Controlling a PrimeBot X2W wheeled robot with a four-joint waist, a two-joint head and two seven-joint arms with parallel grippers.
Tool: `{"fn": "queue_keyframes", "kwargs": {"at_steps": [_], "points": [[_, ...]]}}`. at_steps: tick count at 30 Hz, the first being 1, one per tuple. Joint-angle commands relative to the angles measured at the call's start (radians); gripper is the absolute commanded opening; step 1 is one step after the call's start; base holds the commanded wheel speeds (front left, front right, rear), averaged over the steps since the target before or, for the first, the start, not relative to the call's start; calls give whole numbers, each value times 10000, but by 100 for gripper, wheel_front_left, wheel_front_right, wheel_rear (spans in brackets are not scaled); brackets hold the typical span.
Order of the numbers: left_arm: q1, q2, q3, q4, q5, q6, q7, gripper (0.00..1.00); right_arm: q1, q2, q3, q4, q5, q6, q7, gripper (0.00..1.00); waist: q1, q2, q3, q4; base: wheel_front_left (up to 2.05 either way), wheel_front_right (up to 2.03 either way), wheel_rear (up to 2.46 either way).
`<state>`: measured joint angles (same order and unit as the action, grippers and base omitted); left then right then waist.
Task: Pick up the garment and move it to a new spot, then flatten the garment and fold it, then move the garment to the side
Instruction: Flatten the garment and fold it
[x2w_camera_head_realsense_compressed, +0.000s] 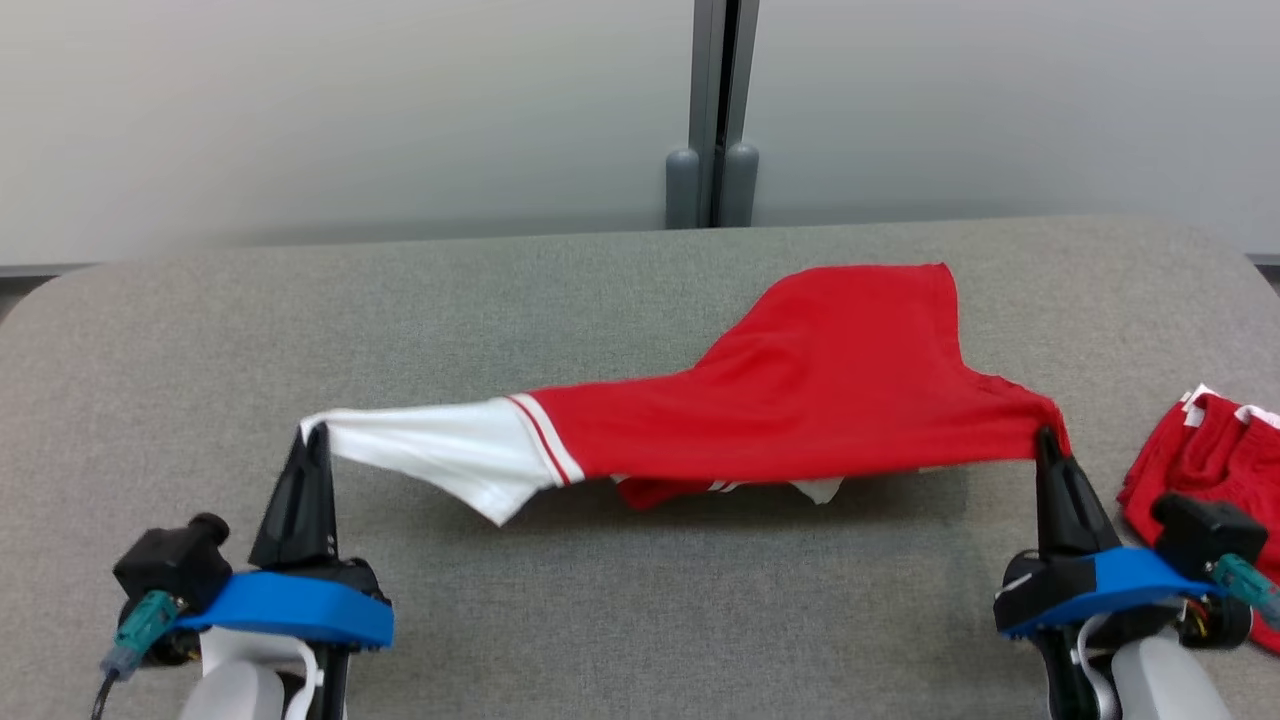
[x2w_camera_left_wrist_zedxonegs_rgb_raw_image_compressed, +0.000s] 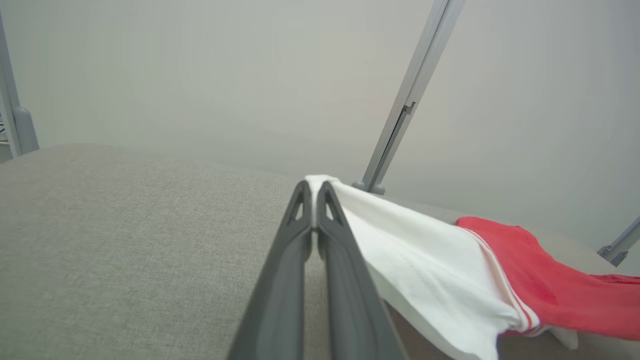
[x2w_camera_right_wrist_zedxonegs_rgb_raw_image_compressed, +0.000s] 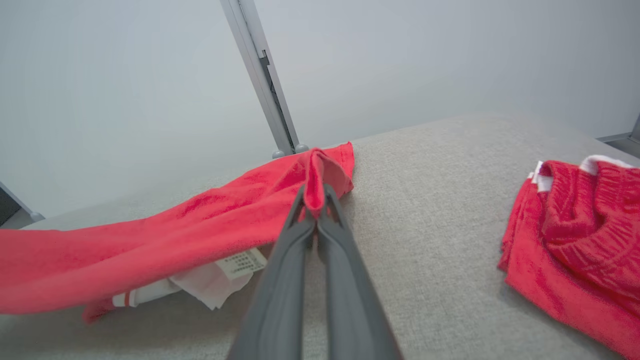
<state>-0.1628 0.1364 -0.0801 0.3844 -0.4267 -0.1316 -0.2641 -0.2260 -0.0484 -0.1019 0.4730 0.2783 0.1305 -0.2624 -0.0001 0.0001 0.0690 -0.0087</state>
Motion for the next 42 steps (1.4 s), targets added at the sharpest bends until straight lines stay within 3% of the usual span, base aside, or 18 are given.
{"fn": "queue_keyframes", "kwargs": {"at_steps": [1, 8, 14, 20, 28, 31, 35, 42], "points": [[-213, 49, 97, -186, 54, 17, 0, 0, -239, -45, 58, -249, 30, 5, -35, 0, 1, -1, -251, -141, 0, 0, 0], [-1964, 655, 434, -1582, 281, 17, 0, 0, -1742, -37, 472, -2010, 578, 5, -35, 0, 1, -1, -742, 17, 0, 0, 0], [-4133, 1598, 396, -1956, 423, 15, 3, 0, -3567, -44, 581, -2720, 16, 5, -32, 0, 1, -1, -731, 356, 0, 0, 0], [-6031, 2254, -67, -1152, 511, 15, 105, 0, -5517, -39, 467, -2550, -1038, 5, 599, 0, 1, -1, 288, 694, 0, 0, 0], [-8651, 2886, -157, 814, 348, 24, 7, 0, -8250, -59, -9, -827, -2462, 2, 466, 0, 1, -1, 2416, 807, 0, 0, 0], [-9802, 2888, 319, 811, 732, 73, -13, 0, -9414, -56, -541, -330, -3111, 2, 170, 0, 1, -1, 2936, 763, 0, 0, 0], [-10460, 2436, 990, 187, 1181, 34, -4, 0, -10571, -45, -1194, 225, -3670, 0, -16, 0, 1, -1, 3507, 717, 0, 0, 0], [-8487, 1884, 703, 159, 764, 12, -7, 0, -8943, -59, -1406, 568, -3667, 2, -35, 0, 1, -1, 3600, 827, 0, 0, 0]]}}
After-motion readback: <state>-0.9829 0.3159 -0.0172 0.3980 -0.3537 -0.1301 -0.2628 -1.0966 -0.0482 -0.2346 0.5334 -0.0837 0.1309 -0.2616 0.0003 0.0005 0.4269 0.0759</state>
